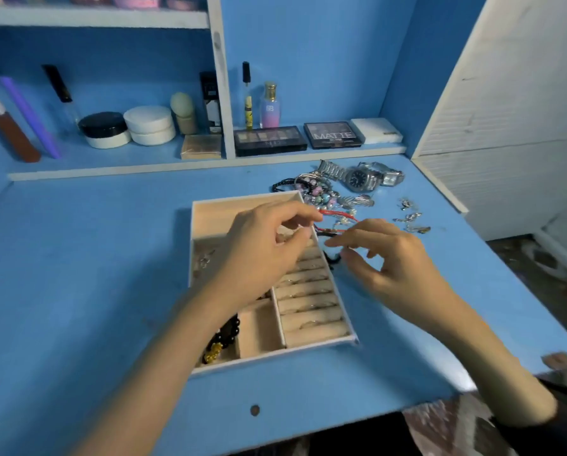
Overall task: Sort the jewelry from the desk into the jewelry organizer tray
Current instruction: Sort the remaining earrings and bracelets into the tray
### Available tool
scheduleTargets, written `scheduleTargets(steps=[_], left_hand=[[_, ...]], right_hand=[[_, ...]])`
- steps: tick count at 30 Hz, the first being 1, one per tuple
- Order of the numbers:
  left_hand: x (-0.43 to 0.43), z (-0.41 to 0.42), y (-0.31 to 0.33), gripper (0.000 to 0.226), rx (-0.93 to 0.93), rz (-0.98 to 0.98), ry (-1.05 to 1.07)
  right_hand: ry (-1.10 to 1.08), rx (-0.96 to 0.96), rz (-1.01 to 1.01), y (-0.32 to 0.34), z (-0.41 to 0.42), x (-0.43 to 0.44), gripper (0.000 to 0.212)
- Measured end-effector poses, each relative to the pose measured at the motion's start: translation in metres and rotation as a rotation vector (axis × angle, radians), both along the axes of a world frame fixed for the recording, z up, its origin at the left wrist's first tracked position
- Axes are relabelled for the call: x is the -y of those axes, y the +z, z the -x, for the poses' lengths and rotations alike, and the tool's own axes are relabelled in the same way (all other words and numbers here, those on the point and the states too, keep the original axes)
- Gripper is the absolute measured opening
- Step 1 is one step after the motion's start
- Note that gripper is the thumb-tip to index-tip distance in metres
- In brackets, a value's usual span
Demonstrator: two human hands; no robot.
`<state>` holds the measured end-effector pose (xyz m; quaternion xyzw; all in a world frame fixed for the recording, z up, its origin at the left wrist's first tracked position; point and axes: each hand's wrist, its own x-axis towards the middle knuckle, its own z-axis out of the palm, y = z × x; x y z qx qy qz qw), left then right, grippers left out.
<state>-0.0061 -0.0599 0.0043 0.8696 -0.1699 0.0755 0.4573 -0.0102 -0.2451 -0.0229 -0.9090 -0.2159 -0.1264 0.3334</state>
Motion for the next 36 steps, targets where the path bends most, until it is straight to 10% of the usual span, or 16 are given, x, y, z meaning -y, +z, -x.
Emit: scheduleTargets(steps=[8,21,36], left_hand=[[0.09,-0.027,-0.013,0.025,-0.05,-0.336,-0.298],[0.128,-0.038,-0.031,0.009,0.006,-0.453,-0.349],[0.122,-0.041,-0.029,0.021,-0.012,-0.534,-0.381]], right_hand=[[-0.464,-0.122,-0.363,-0.008,-0.019,0.081,0.031],[-0.571,-0.209,-0.557,-0.024,-0.026,0.097,0.04],[-0.421,-0.128,0.267,-0.009,-0.053,0.101,0.021]])
